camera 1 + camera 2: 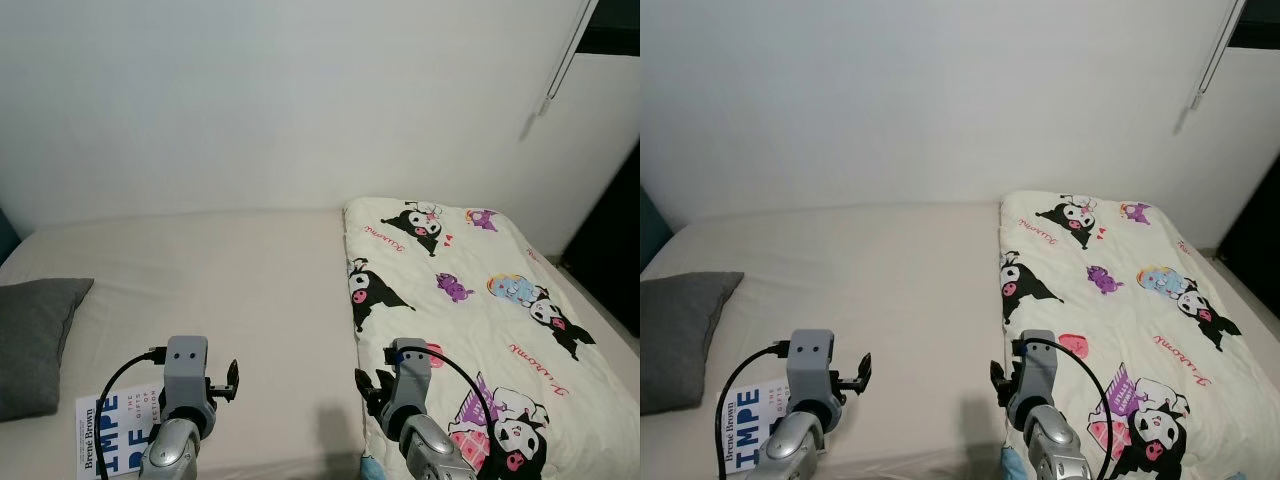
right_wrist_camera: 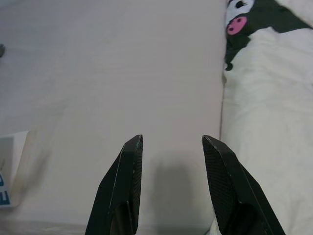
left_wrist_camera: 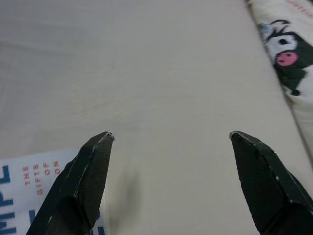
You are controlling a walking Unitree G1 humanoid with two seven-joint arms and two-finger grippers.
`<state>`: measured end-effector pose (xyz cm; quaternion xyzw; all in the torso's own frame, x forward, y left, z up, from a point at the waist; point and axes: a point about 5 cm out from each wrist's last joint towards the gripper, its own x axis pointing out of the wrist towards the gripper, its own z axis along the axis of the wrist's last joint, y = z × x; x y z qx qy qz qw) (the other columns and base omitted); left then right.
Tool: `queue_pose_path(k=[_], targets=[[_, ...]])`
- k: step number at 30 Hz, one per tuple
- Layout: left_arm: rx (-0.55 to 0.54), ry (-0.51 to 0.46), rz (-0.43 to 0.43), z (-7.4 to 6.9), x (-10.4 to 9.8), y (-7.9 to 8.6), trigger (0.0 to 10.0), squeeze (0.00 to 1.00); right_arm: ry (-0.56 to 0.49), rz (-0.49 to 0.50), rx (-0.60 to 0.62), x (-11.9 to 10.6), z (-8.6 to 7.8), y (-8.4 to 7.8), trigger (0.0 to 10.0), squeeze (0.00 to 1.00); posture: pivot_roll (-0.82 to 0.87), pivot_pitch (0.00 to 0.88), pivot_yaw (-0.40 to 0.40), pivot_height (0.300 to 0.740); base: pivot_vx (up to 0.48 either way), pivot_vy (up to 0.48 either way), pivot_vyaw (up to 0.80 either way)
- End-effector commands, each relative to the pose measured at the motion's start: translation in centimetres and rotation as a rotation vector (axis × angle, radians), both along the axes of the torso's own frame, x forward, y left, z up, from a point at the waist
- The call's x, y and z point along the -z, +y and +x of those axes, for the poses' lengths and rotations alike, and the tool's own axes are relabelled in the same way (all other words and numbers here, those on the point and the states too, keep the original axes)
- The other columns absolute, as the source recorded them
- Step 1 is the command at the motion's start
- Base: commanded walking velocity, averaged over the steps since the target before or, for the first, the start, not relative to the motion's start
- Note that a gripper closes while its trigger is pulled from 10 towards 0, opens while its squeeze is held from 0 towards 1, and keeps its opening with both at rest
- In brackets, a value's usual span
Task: Clean up the room
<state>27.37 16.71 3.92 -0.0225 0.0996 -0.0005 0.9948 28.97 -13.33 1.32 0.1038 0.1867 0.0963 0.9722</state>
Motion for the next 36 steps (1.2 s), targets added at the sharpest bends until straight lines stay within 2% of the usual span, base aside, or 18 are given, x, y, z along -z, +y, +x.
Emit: queue_pose_path(k=[1,36], targets=[[0.008,0.010,-0.002,-0.24,0.22,-0.21,10.0,0.00,-0.006,-0.011,0.002,0.02,-0.14,-0.30,10.0,0.00,-0.03,0.093,-0.053,0.740,0.000,-0.386,0.00],[0.017,0.013,0.003,-0.39,0.12,-0.21,10.0,0.00,0.007,-0.013,-0.001,0.23,-0.41,-0.30,10.0,0.00,-0.03,0.100,-0.052,0.740,0.000,-0.387,0.00]])
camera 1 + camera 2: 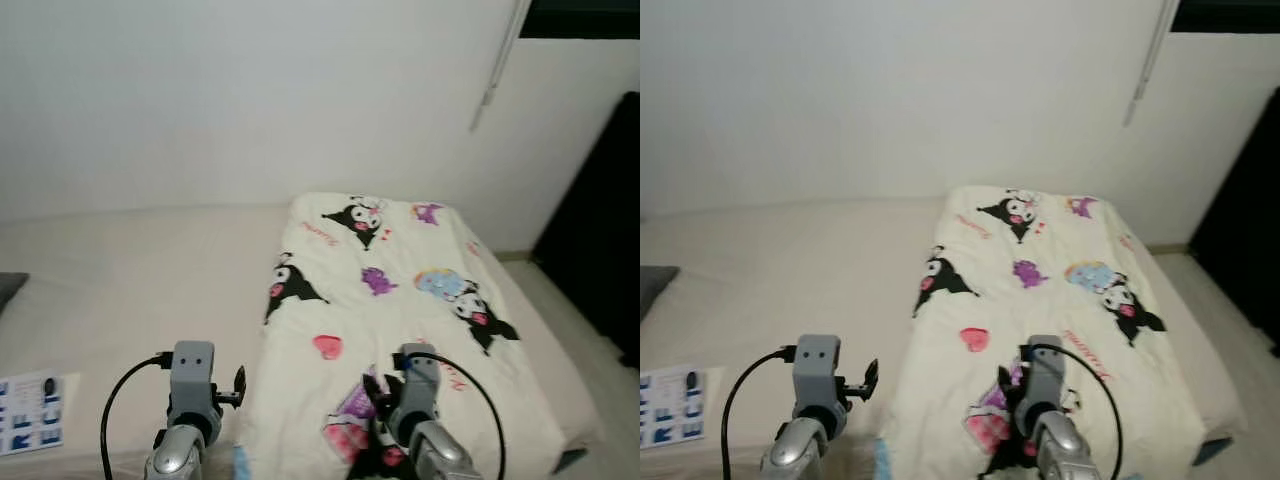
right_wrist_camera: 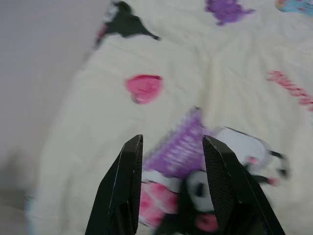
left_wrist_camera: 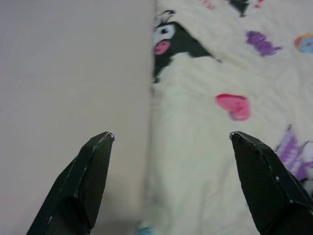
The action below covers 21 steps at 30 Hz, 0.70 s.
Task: Clean up the room
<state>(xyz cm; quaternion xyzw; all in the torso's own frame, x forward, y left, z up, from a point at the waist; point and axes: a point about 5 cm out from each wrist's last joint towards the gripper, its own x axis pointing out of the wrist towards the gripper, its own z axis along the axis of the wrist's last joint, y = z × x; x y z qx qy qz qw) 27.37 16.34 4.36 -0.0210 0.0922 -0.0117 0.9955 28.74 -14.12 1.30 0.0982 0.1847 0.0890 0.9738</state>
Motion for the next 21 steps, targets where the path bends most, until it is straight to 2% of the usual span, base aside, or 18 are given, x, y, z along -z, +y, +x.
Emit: queue_pose_path(k=[1,21], targets=[[-0.007,0.029,0.002,-0.37,0.54,0.16,10.0,0.00,0.012,0.001,-0.013,0.21,-0.18,0.48,10.0,0.00,-0.03,0.100,-0.052,0.740,0.000,-0.386,0.00],[0.003,0.033,0.007,-0.49,0.48,0.02,10.0,0.00,0.018,0.009,-0.001,0.34,-0.35,0.51,10.0,0.00,-0.03,0.115,-0.046,0.740,0.000,-0.385,0.00]])
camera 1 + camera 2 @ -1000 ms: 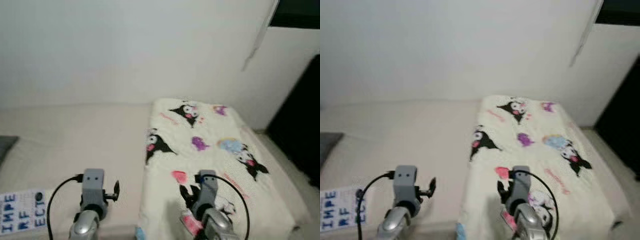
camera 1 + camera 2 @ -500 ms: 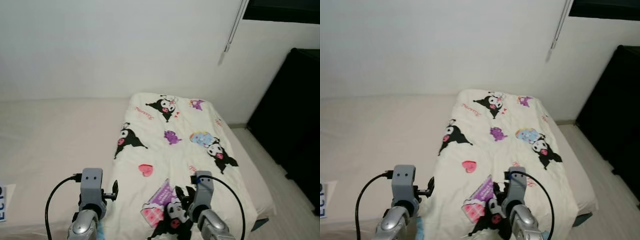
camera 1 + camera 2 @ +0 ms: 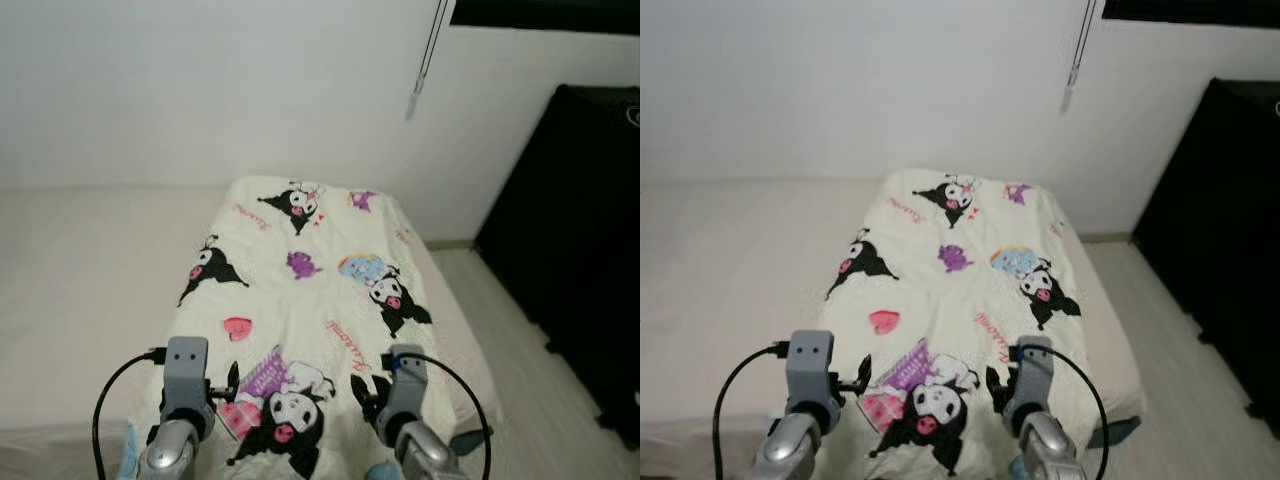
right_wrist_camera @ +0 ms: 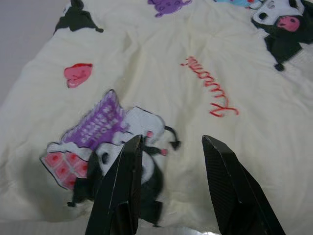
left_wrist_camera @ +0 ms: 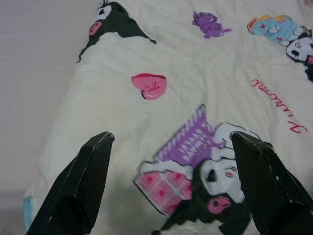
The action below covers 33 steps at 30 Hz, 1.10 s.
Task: Clean up the room
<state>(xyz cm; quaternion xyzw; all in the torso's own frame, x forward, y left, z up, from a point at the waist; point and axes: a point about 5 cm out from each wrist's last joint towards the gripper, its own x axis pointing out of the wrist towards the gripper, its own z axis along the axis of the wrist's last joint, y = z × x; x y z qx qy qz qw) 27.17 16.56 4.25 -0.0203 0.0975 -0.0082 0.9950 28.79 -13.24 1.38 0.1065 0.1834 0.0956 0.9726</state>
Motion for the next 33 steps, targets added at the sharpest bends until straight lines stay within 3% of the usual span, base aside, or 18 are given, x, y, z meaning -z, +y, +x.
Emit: queue_pose_path(k=[1,33], targets=[[0.011,0.022,0.006,-0.29,0.37,-0.21,10.0,0.00,0.020,-0.010,0.009,0.42,-0.40,-0.36,10.0,0.00,-0.03,0.114,-0.046,0.740,0.000,-0.390,0.00],[0.018,0.023,0.005,-0.10,0.22,-0.18,10.0,0.00,-0.012,-0.017,0.012,0.07,-0.26,-0.51,10.0,0.00,-0.03,0.118,-0.043,0.740,0.000,-0.387,0.00]])
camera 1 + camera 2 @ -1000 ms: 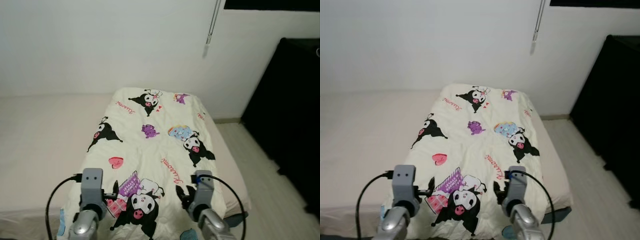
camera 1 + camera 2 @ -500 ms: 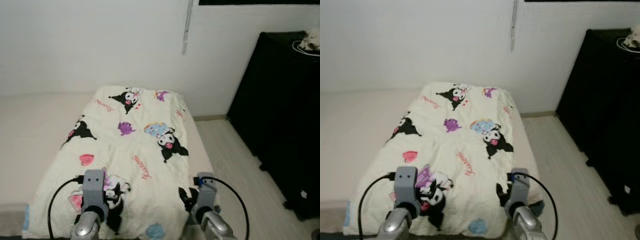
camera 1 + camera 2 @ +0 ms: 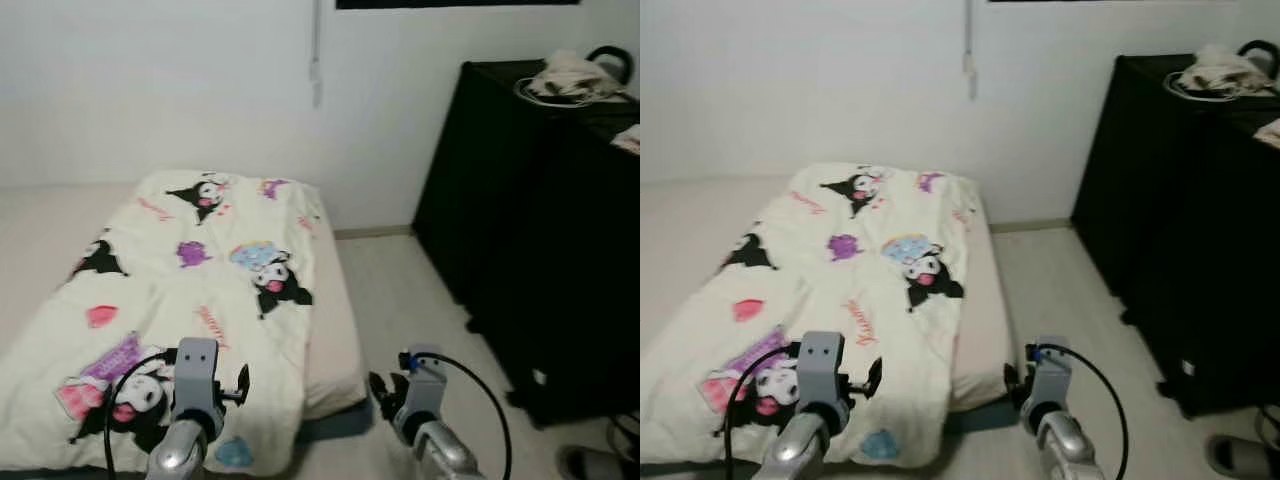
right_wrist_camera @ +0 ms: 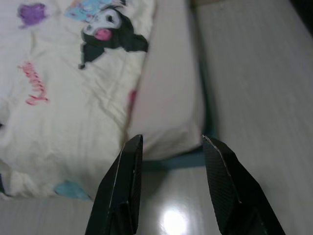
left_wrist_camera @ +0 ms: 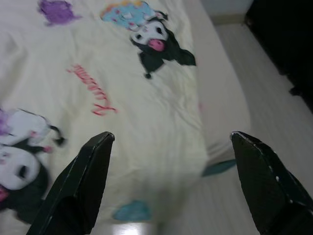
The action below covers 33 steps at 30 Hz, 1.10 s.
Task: Clean up the room
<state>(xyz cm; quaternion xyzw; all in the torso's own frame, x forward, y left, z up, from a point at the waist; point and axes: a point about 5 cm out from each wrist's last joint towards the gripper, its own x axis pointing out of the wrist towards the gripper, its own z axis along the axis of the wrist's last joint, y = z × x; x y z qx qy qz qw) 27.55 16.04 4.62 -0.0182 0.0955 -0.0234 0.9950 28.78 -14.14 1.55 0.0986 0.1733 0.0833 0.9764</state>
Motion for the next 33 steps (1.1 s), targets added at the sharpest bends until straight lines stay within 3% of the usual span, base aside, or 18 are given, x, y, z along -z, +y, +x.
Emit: queue_pose_path(k=[1,33], targets=[[-0.012,0.028,0.004,-0.48,0.59,0.35,10.0,0.00,0.008,0.002,-0.012,0.24,-0.25,0.39,10.0,0.00,-0.03,0.118,-0.043,0.740,0.000,-0.386,0.00],[0.002,0.031,0.007,-0.72,0.64,0.32,10.0,0.00,0.015,0.004,-0.019,0.42,-0.45,0.56,10.0,0.00,-0.03,0.111,-0.045,0.740,0.000,-0.386,0.00]])
